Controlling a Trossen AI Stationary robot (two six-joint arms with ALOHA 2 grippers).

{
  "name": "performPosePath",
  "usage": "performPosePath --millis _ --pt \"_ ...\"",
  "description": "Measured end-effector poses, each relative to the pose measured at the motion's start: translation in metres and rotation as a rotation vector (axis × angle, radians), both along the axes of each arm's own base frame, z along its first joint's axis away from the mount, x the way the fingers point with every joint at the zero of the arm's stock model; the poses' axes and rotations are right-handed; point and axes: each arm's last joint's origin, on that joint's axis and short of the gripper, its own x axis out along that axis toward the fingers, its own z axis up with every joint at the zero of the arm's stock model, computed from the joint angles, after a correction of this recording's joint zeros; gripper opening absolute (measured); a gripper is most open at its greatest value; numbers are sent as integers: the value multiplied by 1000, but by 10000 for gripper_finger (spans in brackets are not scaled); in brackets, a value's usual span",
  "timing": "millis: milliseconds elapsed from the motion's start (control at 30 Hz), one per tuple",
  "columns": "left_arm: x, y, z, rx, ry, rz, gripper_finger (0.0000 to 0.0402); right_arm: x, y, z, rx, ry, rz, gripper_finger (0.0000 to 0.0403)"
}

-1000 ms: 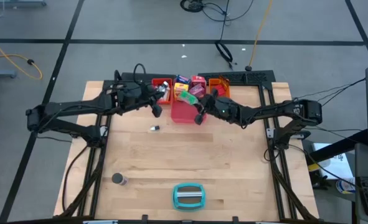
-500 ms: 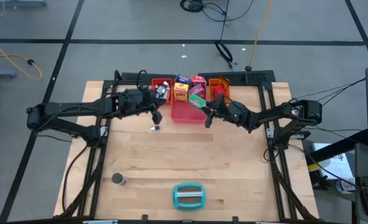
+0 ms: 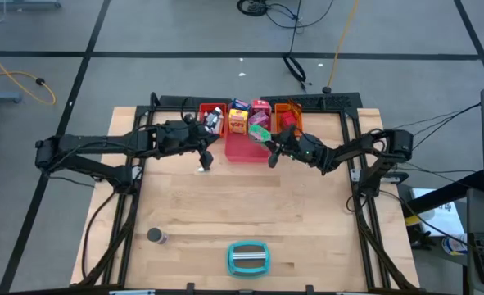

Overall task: Pick & Place Kitchen Items
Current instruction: Put the green cereal box into the pink bin

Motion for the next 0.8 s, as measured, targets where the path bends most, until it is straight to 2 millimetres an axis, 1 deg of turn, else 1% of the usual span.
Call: performPosePath --millis 167,367,533,800 --pt "0 -3 -2 -3 17 -13 3 1 -6 -11 22 -9 -20 76" --pt "0 -5 -2 -4 21 -18 3 2 -10 -19 30 -20 -32 78" --pt "0 -5 -2 -3 21 -18 3 3 -10 -25 39 2 -32 99" --pt "0 -5 -2 -2 21 -16 3 3 -10 -24 29 -12 -33 153"
